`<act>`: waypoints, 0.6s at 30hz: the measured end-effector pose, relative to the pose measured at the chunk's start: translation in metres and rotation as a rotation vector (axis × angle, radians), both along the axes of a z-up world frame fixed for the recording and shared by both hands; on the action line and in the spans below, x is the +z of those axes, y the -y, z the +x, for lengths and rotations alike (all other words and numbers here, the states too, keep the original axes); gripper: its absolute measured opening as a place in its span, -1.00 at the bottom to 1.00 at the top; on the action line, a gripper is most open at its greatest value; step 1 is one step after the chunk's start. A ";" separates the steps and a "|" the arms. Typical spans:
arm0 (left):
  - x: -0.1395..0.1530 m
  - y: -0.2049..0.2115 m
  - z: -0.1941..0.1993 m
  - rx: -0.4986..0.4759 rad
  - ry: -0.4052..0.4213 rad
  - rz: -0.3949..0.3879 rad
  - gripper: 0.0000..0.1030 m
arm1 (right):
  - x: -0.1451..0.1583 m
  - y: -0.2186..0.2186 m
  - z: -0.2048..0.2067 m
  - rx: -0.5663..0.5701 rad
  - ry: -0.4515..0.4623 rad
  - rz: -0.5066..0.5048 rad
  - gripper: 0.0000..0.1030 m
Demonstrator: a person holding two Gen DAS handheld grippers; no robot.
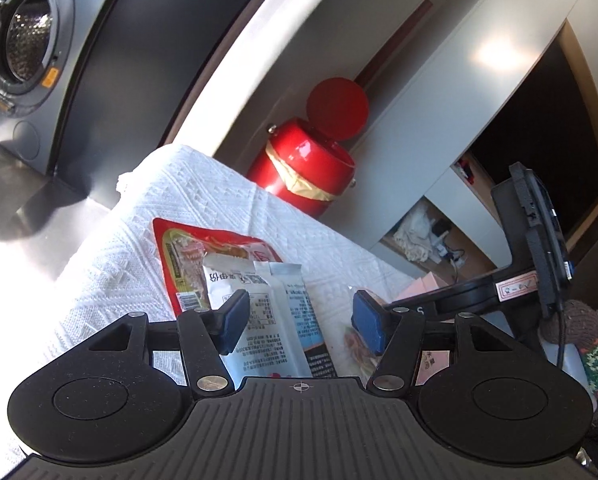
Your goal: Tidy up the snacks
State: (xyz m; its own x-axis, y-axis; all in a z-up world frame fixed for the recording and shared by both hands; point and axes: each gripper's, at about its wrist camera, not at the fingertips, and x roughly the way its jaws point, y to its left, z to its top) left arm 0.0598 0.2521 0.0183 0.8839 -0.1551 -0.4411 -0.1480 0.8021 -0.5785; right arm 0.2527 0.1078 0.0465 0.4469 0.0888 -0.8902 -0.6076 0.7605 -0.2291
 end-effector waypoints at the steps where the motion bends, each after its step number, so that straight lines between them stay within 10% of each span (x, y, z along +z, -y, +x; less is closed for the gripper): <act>1: -0.001 0.003 0.003 -0.011 -0.010 0.006 0.22 | 0.003 0.004 -0.016 0.027 -0.032 0.008 -0.02; 9: -0.004 0.017 0.008 -0.084 -0.030 0.023 0.15 | 0.020 0.046 -0.118 0.143 -0.203 0.135 -0.02; 18: 0.006 0.063 -0.011 -0.247 -0.135 0.120 0.04 | 0.022 0.130 -0.171 0.060 -0.109 0.189 -0.17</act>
State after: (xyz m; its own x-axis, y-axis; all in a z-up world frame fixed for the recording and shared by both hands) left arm 0.0483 0.1891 0.0245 0.7583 -0.2979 -0.5798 -0.0089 0.8847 -0.4661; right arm 0.0812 -0.0223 0.0687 0.3376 0.2821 -0.8980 -0.6662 0.7456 -0.0162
